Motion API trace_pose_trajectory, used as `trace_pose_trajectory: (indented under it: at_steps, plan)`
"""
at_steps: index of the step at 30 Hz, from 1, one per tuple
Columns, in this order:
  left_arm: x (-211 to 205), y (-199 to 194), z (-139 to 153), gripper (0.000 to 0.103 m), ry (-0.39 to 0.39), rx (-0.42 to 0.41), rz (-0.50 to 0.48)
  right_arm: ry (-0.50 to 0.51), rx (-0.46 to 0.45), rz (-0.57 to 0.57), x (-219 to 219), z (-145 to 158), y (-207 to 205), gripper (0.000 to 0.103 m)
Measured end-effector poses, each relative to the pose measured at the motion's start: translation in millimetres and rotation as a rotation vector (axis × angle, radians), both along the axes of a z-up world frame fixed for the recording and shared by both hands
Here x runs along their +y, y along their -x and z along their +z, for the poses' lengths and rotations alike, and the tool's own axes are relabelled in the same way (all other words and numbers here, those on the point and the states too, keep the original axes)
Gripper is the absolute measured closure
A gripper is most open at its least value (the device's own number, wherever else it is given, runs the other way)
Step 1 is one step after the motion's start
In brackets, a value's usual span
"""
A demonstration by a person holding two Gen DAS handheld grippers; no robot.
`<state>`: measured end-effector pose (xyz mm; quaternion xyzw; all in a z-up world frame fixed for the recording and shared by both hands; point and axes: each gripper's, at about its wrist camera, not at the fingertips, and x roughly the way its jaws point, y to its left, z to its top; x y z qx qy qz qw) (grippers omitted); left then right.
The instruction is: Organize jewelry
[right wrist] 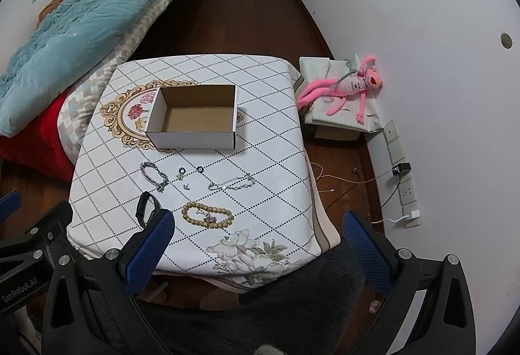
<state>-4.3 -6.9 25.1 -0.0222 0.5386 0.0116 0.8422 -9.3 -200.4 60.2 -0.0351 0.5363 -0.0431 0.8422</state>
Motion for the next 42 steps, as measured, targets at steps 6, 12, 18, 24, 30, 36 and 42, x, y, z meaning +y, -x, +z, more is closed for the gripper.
trace_pose_trajectory:
  at_steps: [6, 12, 18, 24, 30, 36, 42]
  plan:
    - [3, -19, -17, 0.0, -0.034, -0.024, 0.02, -0.037, -0.017, -0.039, -8, -15, -21, 0.0]
    - [13, -57, -63, 0.0, -0.056, 0.007, 0.04, -0.045, 0.02, -0.071, -18, -60, -59, 0.015]
    - [22, -78, -126, 0.014, -0.028, 0.134, 0.028, -0.081, 0.169, -0.079, -23, -144, -81, 0.026]
    - [24, -76, -182, 0.024, 0.017, 0.265, 0.008, -0.139, 0.326, -0.095, -22, -219, -79, 0.034]
    - [21, -70, -222, 0.048, 0.061, 0.358, -0.003, -0.172, 0.382, -0.103, -20, -249, -72, 0.039]
    - [17, -68, -233, 0.061, 0.056, 0.361, -0.009, -0.184, 0.418, -0.088, -13, -263, -70, 0.052]
    - [9, -71, -227, 0.081, 0.013, 0.332, -0.042, -0.109, 0.396, -0.039, 6, -264, -64, 0.063]
